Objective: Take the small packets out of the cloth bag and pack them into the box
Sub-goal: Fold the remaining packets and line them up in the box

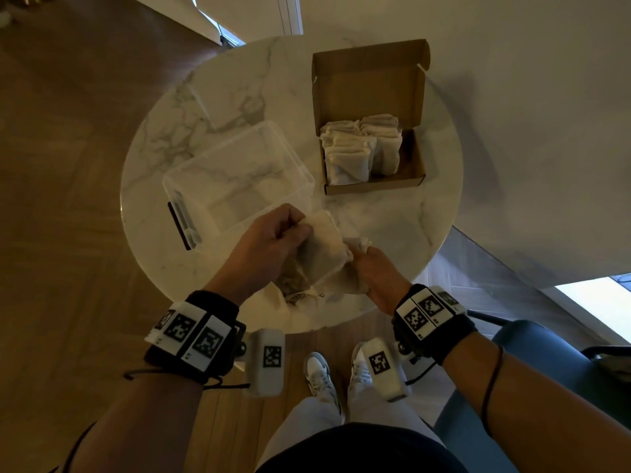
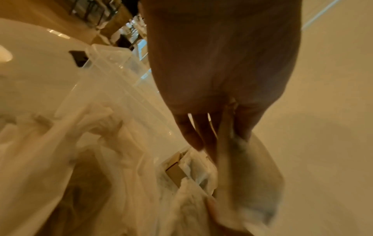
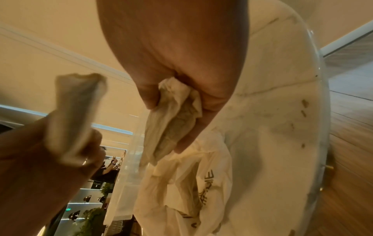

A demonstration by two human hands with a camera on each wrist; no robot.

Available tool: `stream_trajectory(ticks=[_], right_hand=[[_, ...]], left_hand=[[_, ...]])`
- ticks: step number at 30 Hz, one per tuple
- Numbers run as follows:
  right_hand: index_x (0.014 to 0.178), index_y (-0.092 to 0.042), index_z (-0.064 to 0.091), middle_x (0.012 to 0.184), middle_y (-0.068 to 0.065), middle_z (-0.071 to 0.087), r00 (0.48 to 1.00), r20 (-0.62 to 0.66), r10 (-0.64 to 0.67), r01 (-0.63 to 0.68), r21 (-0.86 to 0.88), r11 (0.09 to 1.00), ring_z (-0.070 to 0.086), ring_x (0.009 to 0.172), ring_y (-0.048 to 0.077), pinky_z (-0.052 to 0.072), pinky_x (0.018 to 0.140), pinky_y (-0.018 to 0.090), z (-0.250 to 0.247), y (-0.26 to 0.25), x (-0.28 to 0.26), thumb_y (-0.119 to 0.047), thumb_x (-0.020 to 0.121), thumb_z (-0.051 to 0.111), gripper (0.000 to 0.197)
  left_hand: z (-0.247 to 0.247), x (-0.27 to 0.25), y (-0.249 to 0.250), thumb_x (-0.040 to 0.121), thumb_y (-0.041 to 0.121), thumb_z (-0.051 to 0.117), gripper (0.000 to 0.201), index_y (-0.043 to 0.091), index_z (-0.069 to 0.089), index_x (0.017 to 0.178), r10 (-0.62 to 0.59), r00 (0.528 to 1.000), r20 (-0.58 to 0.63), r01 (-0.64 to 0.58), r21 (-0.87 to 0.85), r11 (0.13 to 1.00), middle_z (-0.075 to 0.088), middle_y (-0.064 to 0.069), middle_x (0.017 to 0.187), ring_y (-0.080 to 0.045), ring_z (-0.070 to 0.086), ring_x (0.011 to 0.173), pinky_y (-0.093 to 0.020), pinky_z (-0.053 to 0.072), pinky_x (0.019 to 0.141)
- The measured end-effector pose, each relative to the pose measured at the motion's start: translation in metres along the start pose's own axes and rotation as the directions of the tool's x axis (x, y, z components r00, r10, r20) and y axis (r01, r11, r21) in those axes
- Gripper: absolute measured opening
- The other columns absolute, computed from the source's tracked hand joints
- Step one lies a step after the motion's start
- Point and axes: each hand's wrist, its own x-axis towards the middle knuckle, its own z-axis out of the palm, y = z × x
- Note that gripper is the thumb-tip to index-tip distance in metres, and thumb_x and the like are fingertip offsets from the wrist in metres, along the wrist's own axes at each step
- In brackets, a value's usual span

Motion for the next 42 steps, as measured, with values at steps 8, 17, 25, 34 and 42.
stream_trajectory(ticks=[8, 17, 25, 34, 42], right_hand=[[0.124, -0.008, 0.055, 0.109, 0.018, 0.063, 0.990, 0.137, 0.038, -0.061, 0.173, 0.983, 0.064, 0.089, 0.023, 0.055, 0.076, 0.028, 0.007, -0.007, -0.013, -0.026, 0.104, 0.031, 0.036], [0.117, -0.007, 0.059, 0.112, 0.015, 0.067, 0.949, 0.307, -0.071, 0.012, 0.189, 0.982, 0.070, 0.093, 0.021, 0.059, 0.075, 0.032, 0.000, -0.004, -0.018, -0.037, 0.093, 0.047, 0.040], [0.109, -0.006, 0.066, 0.110, 0.020, 0.069, 0.990, 0.055, -0.129, 0.128, 0.019, 0.992, 0.066, 0.104, 0.030, 0.053, 0.093, 0.043, -0.005, 0.003, -0.007, -0.028, 0.092, 0.060, 0.029], [0.107, 0.001, 0.067, 0.107, 0.025, 0.068, 0.993, 0.076, -0.094, 0.108, -0.201, 0.974, 0.064, 0.103, 0.038, 0.050, 0.096, 0.048, 0.004, 0.030, 0.011, -0.024, 0.092, 0.061, 0.030], [0.106, -0.004, 0.069, 0.104, 0.020, 0.071, 0.993, 0.099, -0.062, 0.085, -0.252, 0.964, 0.066, 0.100, 0.035, 0.050, 0.095, 0.052, 0.008, 0.046, 0.025, -0.027, 0.089, 0.063, 0.028]], left_hand=[[0.022, 0.005, 0.002, 0.092, 0.017, 0.061, 0.008, 0.022, 0.065, 0.086, -0.014, 0.991, 0.133, -0.017, 0.233, 0.972, 0.063, 0.008, 0.085, -0.006, 0.056, 0.079, -0.022, 0.038, 0.070], [0.031, 0.012, 0.001, 0.087, 0.022, 0.068, 0.004, 0.025, 0.068, 0.085, 0.102, 0.994, 0.038, -0.109, 0.256, 0.961, 0.048, -0.001, 0.084, -0.009, 0.046, 0.073, -0.015, 0.033, 0.063], [-0.001, 0.019, -0.031, 0.090, 0.017, 0.061, 0.011, 0.014, 0.066, 0.080, -0.308, 0.923, -0.229, 0.330, 0.062, 0.942, 0.063, -0.003, 0.076, -0.019, 0.057, 0.070, -0.029, 0.046, 0.061], [0.024, 0.019, -0.078, 0.086, 0.011, 0.056, 0.021, 0.007, 0.058, 0.065, -0.547, 0.834, -0.076, 0.532, 0.376, 0.759, 0.065, -0.013, 0.066, -0.028, 0.064, 0.064, -0.037, 0.058, 0.063], [0.048, 0.034, -0.110, 0.092, 0.029, 0.053, 0.045, 0.003, 0.048, 0.128, -0.560, 0.807, -0.189, 0.550, 0.588, 0.594, 0.057, -0.015, 0.127, -0.031, 0.057, 0.113, -0.035, 0.045, 0.086]])
